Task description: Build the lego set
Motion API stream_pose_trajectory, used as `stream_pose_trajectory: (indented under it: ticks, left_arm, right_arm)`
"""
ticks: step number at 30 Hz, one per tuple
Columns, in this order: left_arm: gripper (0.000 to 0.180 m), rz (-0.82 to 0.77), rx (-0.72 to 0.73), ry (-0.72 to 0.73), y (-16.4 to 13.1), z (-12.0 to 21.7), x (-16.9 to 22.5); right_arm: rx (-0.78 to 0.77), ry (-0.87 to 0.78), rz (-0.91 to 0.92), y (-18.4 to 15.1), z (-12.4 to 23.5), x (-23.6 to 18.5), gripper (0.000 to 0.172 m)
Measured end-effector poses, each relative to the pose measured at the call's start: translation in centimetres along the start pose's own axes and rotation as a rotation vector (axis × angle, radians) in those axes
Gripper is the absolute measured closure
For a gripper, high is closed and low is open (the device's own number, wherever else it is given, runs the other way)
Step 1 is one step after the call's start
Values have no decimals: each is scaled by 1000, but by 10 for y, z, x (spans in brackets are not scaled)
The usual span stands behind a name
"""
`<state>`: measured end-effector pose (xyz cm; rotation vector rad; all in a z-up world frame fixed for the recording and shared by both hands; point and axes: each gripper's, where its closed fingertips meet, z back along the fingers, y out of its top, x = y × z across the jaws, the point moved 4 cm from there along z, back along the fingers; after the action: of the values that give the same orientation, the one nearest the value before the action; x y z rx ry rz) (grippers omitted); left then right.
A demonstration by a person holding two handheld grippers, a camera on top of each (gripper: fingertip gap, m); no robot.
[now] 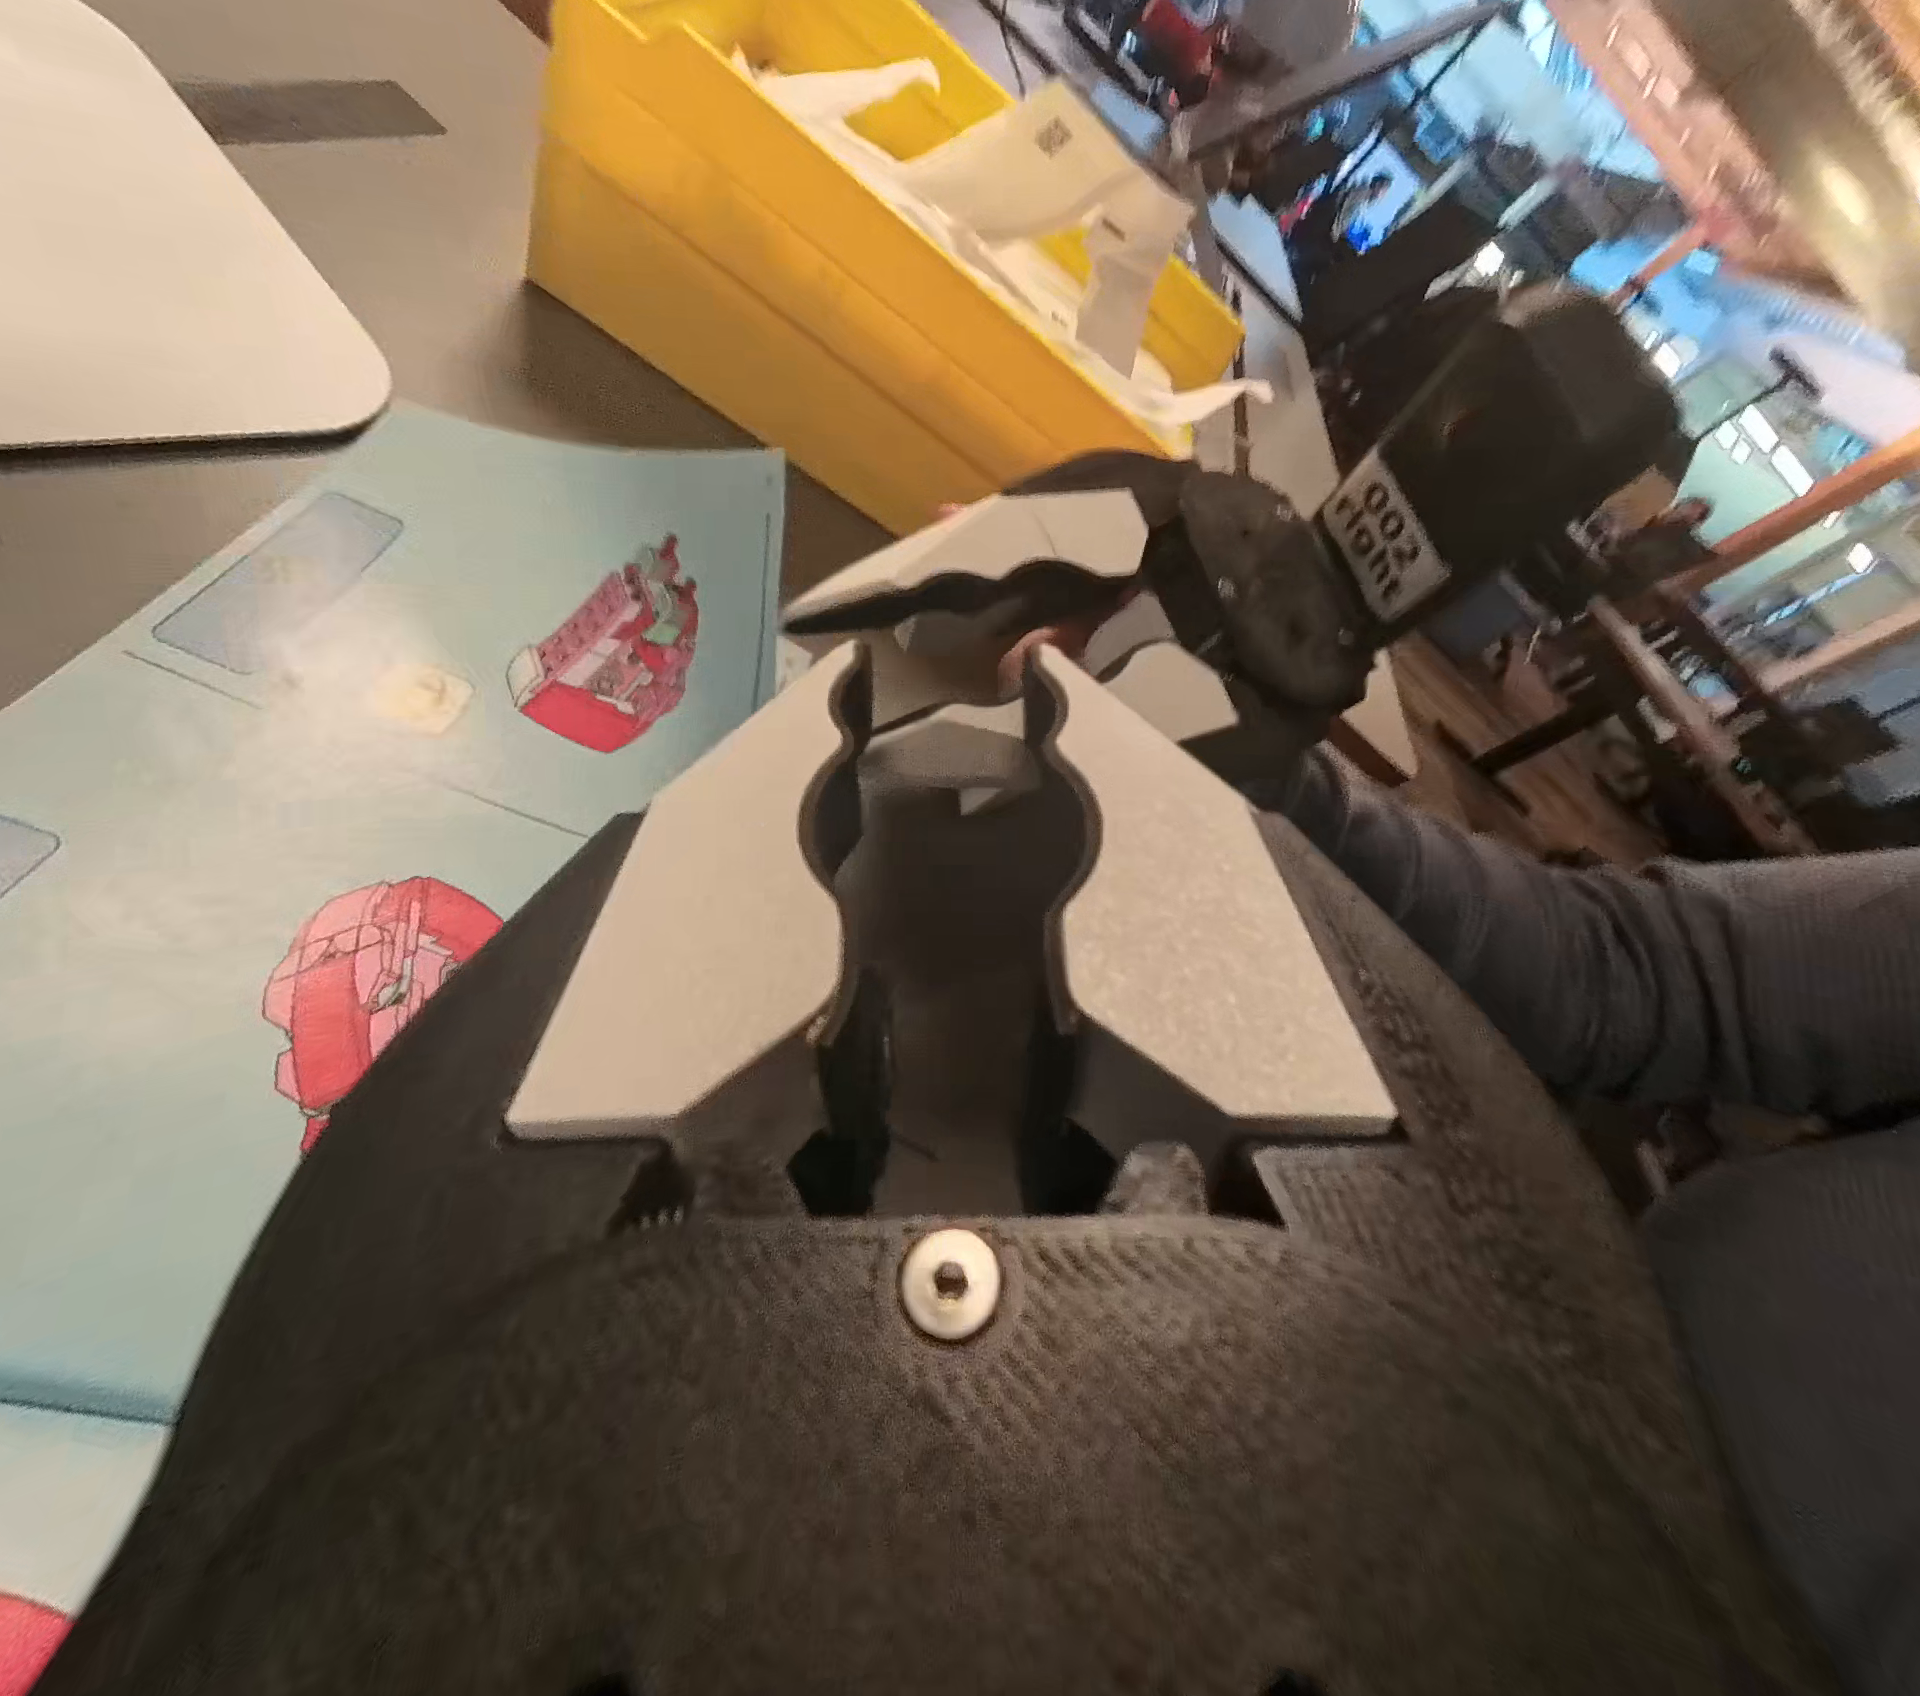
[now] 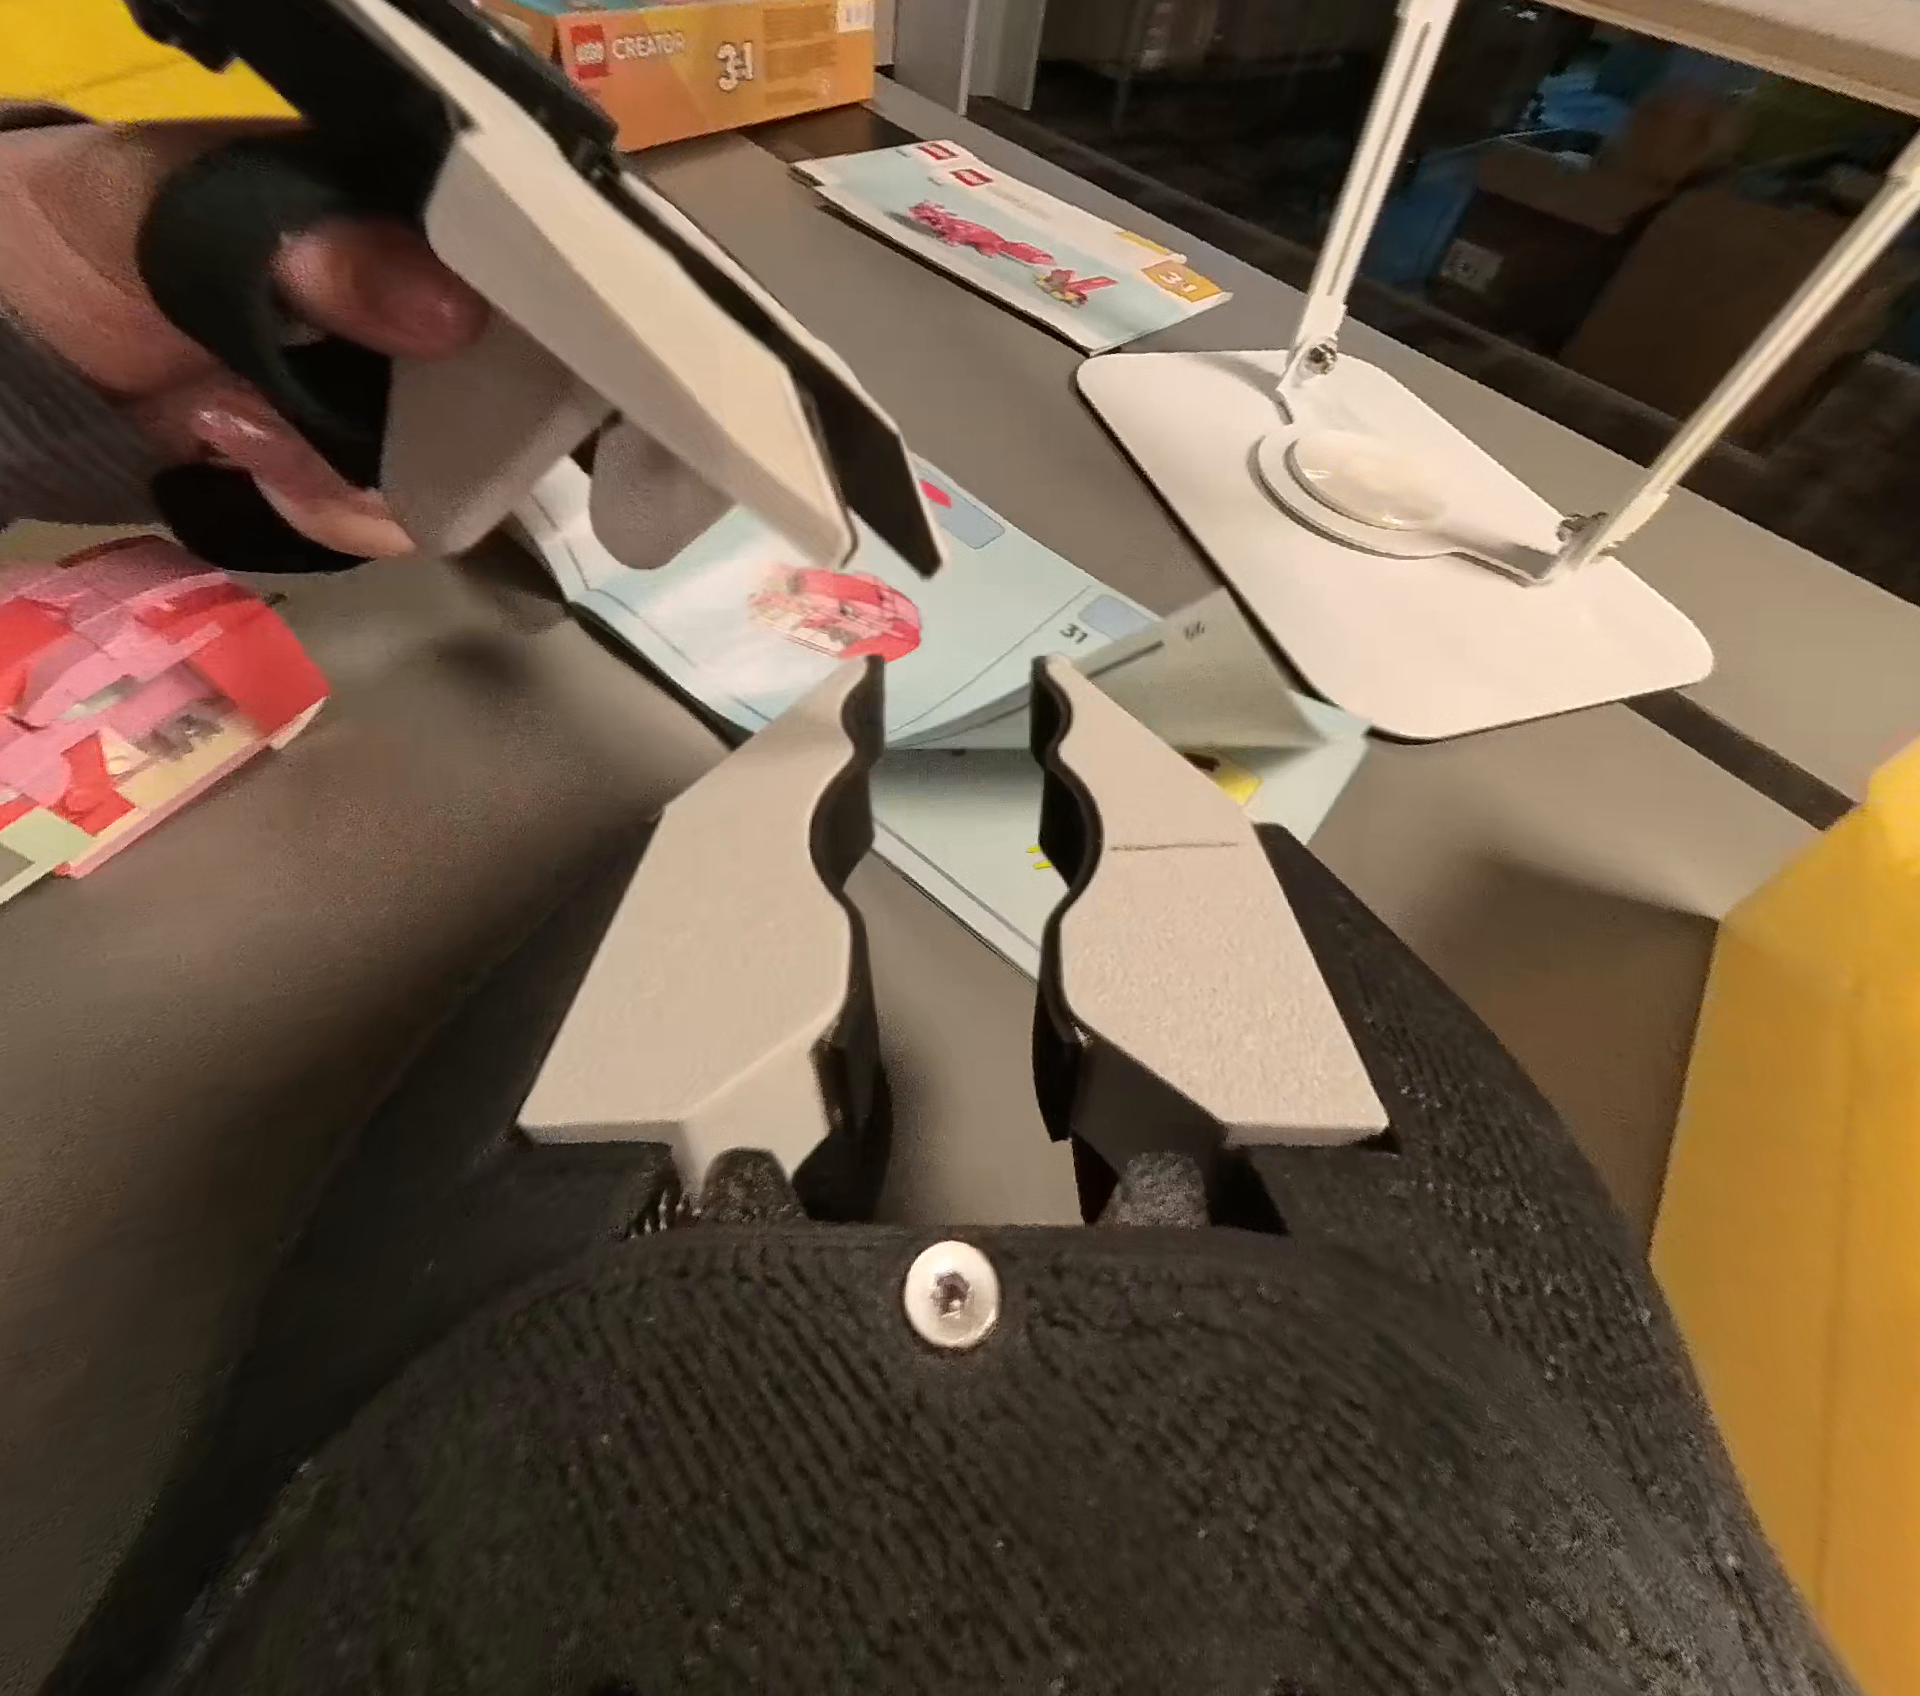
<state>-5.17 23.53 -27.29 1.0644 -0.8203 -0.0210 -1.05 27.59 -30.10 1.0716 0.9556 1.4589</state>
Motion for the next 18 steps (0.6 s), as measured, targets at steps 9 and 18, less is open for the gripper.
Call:
stream_pose_trajectory:
  ticks: [9, 18]
  left_arm:
    - [152, -14, -26, 122, -1, 7, -17]
    - [132, -540, -562, 419, -33, -36, -36]
  right_arm:
    - [-24, -190, 0, -2, 2, 15, 154]
    - [209, -490, 76, 16, 39, 42, 156]
